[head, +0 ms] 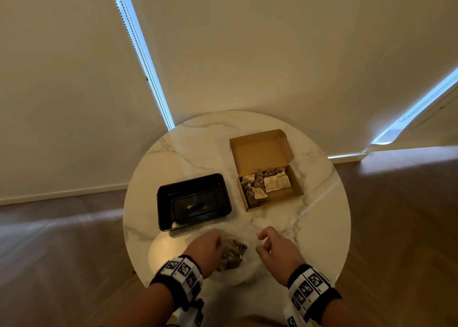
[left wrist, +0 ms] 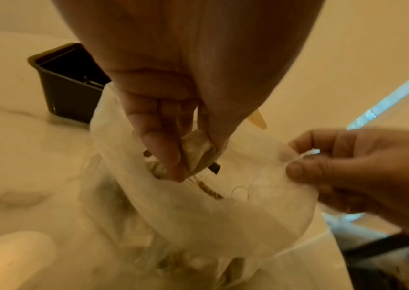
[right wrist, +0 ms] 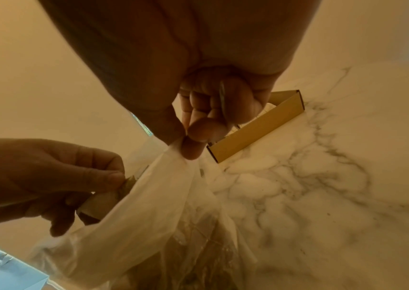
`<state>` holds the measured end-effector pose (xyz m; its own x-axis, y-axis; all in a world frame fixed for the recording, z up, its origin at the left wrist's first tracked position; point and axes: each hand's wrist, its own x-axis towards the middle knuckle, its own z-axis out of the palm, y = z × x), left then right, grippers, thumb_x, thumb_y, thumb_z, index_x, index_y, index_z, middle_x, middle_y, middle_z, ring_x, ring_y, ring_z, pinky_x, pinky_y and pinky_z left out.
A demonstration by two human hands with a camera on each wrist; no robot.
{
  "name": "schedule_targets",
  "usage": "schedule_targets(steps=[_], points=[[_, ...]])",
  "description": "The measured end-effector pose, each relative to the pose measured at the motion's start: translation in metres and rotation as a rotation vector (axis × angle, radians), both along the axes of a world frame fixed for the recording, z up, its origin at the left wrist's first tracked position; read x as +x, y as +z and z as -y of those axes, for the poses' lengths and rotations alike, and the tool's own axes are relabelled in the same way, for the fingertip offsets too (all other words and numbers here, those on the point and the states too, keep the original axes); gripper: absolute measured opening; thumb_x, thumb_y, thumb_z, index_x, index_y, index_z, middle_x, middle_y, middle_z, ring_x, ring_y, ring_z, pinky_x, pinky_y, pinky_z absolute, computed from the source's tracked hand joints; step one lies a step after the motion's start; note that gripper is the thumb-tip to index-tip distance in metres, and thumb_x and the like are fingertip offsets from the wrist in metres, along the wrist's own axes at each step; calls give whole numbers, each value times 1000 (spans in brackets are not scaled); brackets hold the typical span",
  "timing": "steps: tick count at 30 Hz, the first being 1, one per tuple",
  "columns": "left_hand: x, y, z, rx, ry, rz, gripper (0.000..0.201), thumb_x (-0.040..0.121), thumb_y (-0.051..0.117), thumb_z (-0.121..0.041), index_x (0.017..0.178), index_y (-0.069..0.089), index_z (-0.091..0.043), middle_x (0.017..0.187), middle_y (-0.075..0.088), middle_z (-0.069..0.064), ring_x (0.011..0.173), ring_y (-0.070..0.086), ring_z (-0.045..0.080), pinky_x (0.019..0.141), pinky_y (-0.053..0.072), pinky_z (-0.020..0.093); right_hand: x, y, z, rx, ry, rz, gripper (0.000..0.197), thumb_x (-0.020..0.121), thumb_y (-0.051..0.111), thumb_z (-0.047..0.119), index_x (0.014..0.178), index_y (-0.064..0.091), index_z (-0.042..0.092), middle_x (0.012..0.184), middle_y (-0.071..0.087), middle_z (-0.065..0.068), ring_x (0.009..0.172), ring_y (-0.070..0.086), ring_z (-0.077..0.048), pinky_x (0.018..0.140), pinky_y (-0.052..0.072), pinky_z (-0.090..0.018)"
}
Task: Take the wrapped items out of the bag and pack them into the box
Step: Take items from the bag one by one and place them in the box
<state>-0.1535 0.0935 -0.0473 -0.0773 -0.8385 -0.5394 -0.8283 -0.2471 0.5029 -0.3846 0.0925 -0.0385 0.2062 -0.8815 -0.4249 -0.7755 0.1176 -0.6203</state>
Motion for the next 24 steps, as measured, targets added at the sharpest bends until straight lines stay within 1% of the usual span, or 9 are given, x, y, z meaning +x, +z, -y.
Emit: schedule_targets(steps=[3,5,6,8,10,13,16,19,24], points=[[8,5,2,-34,59,-77,18,97,64,-36,82,56,-32,91,66,-7,81,62,10,68,49,19,-3,0,2,4,-3,-2,16,98,61,31,111,50,33,78,67,-3,73,64,-9,74,55,-32],[14,11,2,-53,137,-160,22,96,68,-37,78,56,-31,83,67,-7,73,63,6,59,45,13,-4,0,3,6,-4,-2,16,98,61,30,110,50,33,78,67,-3,74,64,-9,74,55,-32],[17,13,1,-58,172,-209,22,96,68,-36,79,57,-29,81,67,-5,71,64,6,59,47,14,-4,0,3,8,-4,3,16,98,61,30,110,51,32,78,67,-2,74,63,-9,74,55,-32],[25,13,0,-67,234,-268,20,96,68,-35,82,59,-24,81,68,-1,74,68,14,66,59,28,-4,0,3,12,-6,12,17,98,62,29,110,51,32,79,67,0,75,64,-9,74,55,-32],[32,11,-1,-56,292,-314,16,95,70,-29,84,61,-22,85,70,5,80,72,22,74,64,42,-4,0,3,12,-8,13,16,97,62,29,110,52,31,78,66,1,75,64,-10,75,55,-34],[35,11,-3,7,388,-418,10,94,70,-13,97,62,-16,95,72,11,88,74,27,80,64,47,-4,0,2,10,-12,12,16,97,63,29,109,52,31,77,66,0,75,64,-11,75,55,-35],[33,10,-5,28,401,-463,22,91,73,-6,108,62,-15,101,70,12,92,72,25,81,65,38,-4,0,2,13,-2,13,17,97,63,28,110,52,30,77,66,0,73,63,-11,75,54,-35],[33,7,-7,-9,320,-351,26,91,75,-11,112,63,-20,100,69,1,88,69,14,76,60,24,-3,1,2,10,19,-2,20,95,64,30,111,52,29,80,67,0,74,63,-11,74,53,-34],[32,7,-9,-37,248,-218,32,86,81,-28,110,60,-30,89,71,-5,78,69,7,72,55,23,2,5,2,-27,77,-42,24,93,64,37,112,51,31,85,64,4,77,61,-8,73,51,-32]])
